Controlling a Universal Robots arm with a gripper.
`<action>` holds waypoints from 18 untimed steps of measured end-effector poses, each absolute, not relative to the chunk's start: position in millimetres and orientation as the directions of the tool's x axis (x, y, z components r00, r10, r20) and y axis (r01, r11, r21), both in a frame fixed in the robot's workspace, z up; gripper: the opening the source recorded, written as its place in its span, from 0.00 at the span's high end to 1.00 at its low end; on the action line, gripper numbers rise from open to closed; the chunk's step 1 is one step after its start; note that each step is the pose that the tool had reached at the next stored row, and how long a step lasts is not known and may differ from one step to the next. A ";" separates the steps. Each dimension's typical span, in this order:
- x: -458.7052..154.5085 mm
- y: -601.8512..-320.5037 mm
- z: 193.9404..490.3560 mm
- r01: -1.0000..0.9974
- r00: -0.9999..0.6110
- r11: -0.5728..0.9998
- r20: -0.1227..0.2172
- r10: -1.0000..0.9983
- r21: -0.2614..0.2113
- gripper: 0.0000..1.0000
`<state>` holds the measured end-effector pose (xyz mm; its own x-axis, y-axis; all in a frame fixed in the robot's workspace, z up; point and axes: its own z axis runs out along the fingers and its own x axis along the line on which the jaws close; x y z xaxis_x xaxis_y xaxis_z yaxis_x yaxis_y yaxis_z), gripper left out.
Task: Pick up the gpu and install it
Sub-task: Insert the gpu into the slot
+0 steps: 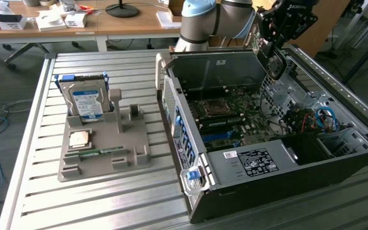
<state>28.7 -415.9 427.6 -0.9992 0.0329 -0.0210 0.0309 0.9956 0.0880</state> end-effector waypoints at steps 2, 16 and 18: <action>28.7 -415.9 427.6 0.031 -0.999 0.996 -0.021 0.033 0.088 0.74; 28.8 -415.9 427.3 -0.004 -1.000 0.996 -0.021 -0.002 0.088 0.74; 28.8 -415.9 427.1 -0.040 -0.999 0.995 -0.021 -0.039 0.087 0.74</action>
<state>28.8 -415.9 427.1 -0.9990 -0.0385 -0.0210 -0.0402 0.9954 0.0873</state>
